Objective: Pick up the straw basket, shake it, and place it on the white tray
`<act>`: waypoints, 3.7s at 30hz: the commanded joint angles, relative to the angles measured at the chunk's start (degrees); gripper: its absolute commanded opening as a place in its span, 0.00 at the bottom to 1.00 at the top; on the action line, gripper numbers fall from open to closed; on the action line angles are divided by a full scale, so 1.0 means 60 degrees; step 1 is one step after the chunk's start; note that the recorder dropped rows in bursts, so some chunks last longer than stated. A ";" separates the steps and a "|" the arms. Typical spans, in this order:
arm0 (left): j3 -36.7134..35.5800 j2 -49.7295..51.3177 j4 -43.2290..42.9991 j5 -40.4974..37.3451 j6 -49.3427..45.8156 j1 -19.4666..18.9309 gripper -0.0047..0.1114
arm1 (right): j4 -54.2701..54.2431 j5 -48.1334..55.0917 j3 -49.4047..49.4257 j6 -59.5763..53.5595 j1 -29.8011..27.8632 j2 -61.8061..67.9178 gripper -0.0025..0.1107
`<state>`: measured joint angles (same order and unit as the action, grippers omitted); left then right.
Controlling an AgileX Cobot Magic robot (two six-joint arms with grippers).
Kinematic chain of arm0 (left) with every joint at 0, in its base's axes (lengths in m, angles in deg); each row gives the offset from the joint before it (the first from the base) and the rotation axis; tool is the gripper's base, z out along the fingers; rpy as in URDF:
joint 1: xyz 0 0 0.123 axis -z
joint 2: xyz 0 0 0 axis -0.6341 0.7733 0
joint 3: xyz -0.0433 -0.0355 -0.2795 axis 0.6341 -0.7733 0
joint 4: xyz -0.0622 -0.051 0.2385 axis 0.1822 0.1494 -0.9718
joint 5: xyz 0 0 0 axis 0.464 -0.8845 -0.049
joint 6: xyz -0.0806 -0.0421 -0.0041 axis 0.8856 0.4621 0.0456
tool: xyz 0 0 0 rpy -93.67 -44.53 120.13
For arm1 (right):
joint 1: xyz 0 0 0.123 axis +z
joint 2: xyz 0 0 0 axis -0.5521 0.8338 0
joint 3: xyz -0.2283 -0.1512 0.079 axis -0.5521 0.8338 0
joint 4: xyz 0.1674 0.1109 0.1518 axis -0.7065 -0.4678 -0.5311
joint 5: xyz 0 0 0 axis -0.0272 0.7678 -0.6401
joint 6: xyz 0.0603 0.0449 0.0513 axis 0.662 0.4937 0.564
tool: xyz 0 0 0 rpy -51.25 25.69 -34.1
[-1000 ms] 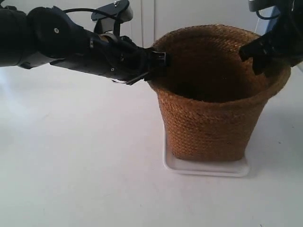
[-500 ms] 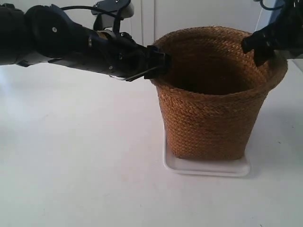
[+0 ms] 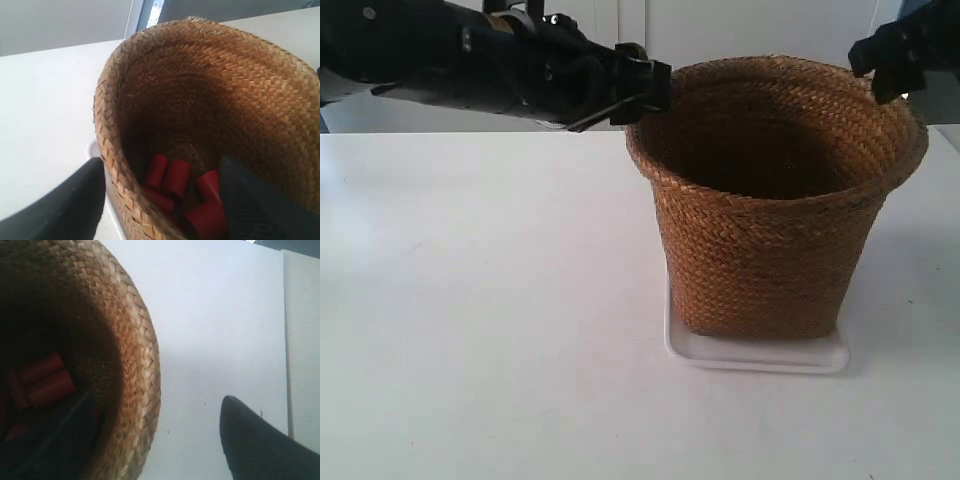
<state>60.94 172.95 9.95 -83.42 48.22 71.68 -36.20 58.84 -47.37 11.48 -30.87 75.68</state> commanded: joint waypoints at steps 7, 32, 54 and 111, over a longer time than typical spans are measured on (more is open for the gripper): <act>0.0026 -0.2193 -0.2437 -0.2993 0.0000 0.0057 0.04 | -0.0137 0.0661 0.0037 -0.0012 -0.0060 -0.2071 0.42; -0.6535 -0.7182 -0.2514 0.0600 0.0436 0.0057 0.04 | -0.1005 -0.2347 0.9004 0.0295 -0.0060 -1.2973 0.02; -0.6535 -0.7202 -0.3239 0.0540 -0.2100 0.0057 0.04 | -0.1005 -0.2347 0.9004 0.0295 -0.0060 -1.2998 0.02; -1.2187 -1.3963 -0.3171 0.0691 0.2178 -0.6599 0.04 | -0.1005 -0.2347 0.9004 0.0387 -0.0060 -1.2987 0.02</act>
<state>-11.88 89.44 -9.40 -79.28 60.83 32.27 -42.54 45.37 6.42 13.46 -31.00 -2.05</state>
